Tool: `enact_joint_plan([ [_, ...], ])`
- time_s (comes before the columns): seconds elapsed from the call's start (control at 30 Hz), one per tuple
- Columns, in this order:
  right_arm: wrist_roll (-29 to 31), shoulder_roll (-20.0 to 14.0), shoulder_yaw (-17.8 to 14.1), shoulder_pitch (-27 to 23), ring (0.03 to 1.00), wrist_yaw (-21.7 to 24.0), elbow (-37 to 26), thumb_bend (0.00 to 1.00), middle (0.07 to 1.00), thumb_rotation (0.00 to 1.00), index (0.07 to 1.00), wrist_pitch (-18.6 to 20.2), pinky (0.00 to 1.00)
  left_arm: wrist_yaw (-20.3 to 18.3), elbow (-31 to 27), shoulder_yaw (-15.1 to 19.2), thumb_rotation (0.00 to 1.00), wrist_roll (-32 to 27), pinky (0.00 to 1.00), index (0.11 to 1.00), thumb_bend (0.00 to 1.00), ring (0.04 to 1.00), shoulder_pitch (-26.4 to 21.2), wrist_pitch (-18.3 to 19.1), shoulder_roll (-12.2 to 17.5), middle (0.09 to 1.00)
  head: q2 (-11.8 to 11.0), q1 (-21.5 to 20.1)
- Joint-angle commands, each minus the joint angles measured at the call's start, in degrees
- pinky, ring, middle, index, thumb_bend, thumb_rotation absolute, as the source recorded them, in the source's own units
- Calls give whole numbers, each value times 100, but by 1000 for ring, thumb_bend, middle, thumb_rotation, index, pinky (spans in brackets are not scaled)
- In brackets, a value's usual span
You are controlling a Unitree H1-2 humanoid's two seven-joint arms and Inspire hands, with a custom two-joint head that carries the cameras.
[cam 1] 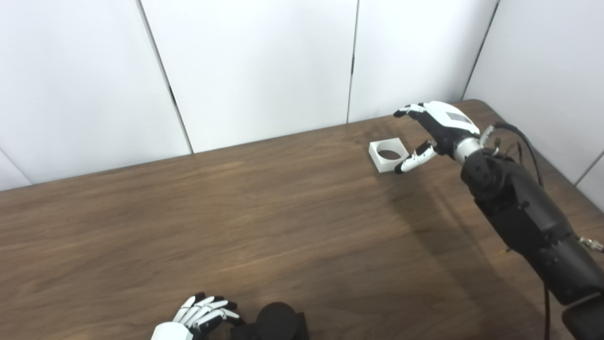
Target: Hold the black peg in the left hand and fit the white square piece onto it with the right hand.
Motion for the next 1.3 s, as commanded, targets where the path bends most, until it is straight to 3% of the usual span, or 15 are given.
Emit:
enact_joint_plan([
  [0.0,-121,-241,43,-387,995,-22,53,873,940,202,846,-193,962,-167,76,70,51,99,906,485,522,818,178,93,182,748,12,-7],
  [0.7,-668,-245,1086,-1182,1000,616,909,894,938,223,831,-176,981,-324,-179,110,51,105,890,485,523,810,228,172,61,744,80,82],
  [1.27,-883,-94,1369,-1440,992,496,1544,861,931,219,813,-346,960,-412,-328,89,52,202,872,484,523,804,247,224,-87,740,106,235],
])
